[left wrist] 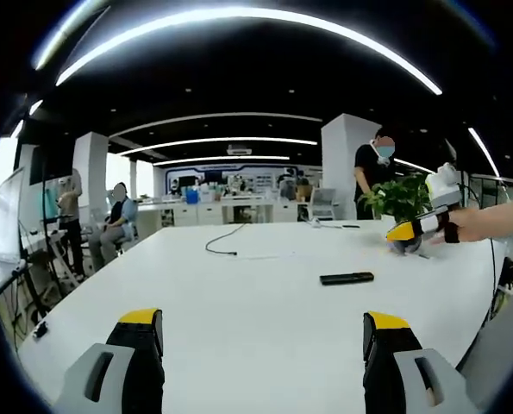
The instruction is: Press the specified remote control buttons in sequence, fully releasing each button before pressing the next.
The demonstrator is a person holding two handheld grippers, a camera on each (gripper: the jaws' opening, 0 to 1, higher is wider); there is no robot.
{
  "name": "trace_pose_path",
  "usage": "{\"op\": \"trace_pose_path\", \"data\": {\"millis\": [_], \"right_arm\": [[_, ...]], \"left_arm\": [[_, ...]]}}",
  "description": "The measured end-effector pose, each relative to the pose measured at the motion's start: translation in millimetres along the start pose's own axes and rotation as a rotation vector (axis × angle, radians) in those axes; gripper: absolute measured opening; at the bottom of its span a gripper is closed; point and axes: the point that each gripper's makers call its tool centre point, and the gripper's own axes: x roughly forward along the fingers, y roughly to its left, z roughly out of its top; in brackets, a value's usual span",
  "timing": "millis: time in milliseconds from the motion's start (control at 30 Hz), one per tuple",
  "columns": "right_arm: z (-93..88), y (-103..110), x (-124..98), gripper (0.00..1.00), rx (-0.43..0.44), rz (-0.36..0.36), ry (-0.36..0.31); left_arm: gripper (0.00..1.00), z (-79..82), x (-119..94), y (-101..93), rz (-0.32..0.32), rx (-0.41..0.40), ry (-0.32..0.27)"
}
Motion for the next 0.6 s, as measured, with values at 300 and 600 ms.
{"op": "trace_pose_path", "data": {"millis": [300,600], "right_arm": [[1.6,18.9,-35.6,0.99,-0.023,-0.020,-0.037],[-10.8,33.4,-66.2,0.99,0.008,-0.039,-0.062]], "left_arm": [[1.00,-1.3,0.8,-5.9,-0.021,0.013,0.011],[1.00,-1.9,0.8,-8.6,-0.031,0.019,0.016]]}}
